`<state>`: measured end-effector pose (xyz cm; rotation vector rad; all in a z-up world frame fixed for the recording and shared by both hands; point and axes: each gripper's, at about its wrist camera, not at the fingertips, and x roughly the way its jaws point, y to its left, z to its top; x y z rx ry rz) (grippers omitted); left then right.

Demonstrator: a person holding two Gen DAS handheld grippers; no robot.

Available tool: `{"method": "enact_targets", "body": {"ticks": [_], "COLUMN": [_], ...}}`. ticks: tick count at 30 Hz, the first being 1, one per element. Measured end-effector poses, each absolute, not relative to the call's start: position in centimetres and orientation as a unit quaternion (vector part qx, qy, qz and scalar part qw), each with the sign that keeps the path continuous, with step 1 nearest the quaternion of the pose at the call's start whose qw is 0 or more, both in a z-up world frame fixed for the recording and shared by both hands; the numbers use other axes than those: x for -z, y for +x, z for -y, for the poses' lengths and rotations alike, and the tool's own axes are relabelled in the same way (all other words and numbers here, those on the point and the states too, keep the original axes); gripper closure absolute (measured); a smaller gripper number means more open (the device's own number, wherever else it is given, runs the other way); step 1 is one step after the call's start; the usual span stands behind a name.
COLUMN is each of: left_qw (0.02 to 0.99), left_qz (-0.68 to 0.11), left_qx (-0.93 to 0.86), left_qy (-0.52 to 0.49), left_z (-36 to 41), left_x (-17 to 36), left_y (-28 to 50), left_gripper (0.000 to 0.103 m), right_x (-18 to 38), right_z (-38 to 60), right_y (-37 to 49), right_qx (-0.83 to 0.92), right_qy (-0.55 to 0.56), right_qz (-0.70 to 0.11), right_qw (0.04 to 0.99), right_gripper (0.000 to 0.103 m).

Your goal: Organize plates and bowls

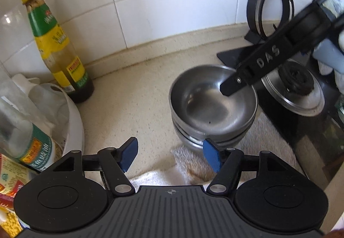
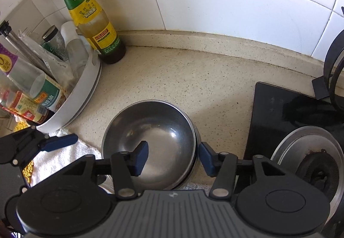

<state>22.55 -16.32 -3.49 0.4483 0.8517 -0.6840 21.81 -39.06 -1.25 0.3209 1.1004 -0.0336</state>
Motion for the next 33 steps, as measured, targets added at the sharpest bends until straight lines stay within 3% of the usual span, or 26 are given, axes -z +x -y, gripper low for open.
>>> {"method": "enact_targets", "body": {"ticks": [14, 33], "left_qw": [0.772, 0.706], "left_qz": [-0.399, -0.392], "left_qx": [0.410, 0.485], "left_qy": [0.277, 0.337], "left_z": [18.3, 23.8], "left_x": [7.1, 11.6], "left_y": [23.4, 26.9], "left_gripper": [0.024, 0.005], "right_x": [4.1, 7.9], "right_z": [41.3, 43.9], "right_y": [22.4, 24.7], "right_qx": [0.029, -0.014], "right_qy": [0.201, 0.288], "right_qz": [-0.543, -0.535], "right_qw": [0.814, 0.794], "right_gripper": [0.046, 0.035]}}
